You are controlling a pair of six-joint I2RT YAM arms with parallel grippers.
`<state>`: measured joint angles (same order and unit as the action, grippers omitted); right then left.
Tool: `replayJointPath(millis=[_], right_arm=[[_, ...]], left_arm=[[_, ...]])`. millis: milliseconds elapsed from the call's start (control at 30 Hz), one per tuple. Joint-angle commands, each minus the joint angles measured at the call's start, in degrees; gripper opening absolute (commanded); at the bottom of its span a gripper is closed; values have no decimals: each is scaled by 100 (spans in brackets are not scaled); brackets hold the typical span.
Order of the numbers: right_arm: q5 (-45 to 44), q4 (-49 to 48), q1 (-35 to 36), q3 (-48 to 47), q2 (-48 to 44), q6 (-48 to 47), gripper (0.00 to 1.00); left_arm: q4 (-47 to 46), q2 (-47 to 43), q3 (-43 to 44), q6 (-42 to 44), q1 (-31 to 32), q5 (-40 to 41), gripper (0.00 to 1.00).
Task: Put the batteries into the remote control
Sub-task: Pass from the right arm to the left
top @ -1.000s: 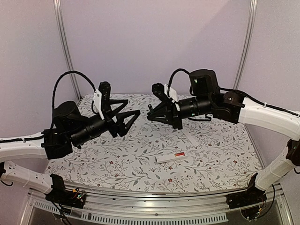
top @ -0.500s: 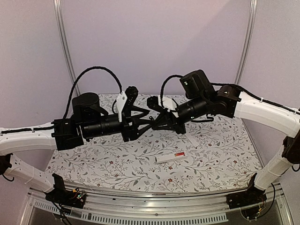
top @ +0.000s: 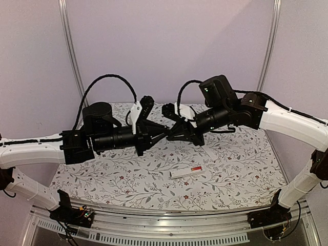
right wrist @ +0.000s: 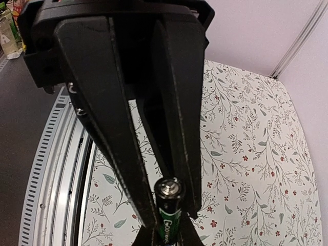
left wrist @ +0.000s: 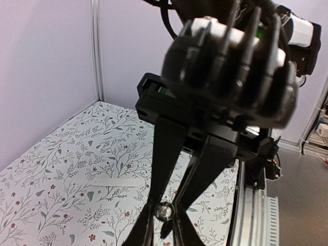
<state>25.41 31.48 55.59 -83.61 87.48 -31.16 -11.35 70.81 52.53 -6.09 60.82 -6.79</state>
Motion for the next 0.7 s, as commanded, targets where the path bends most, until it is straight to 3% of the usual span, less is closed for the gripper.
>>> replayJointPath(millis=[0,233,367,467,533,667], right_arm=[[28,-40,58,108,-144,-31,0],[17,-48,58,117,-144,-39,0],[-10,-50,57,117,-142,-48,0],[-10,-72,57,126,-137,-47,0],[-54,-111,60,121,-135,-29,0],[-295,-461,62,250,-249,226,22]], left_arm=[[-292,-49,-60,-49,-75,-77,18],[-276,-104,-66,-55,-128,-68,33],[-257,-199,-123,-80,-203,-35,18],[-294,-250,-191,-118,-231,-27,0],[-342,-268,-243,-145,-243,-33,0],[-955,-417,-563,-424,-308,163,0]])
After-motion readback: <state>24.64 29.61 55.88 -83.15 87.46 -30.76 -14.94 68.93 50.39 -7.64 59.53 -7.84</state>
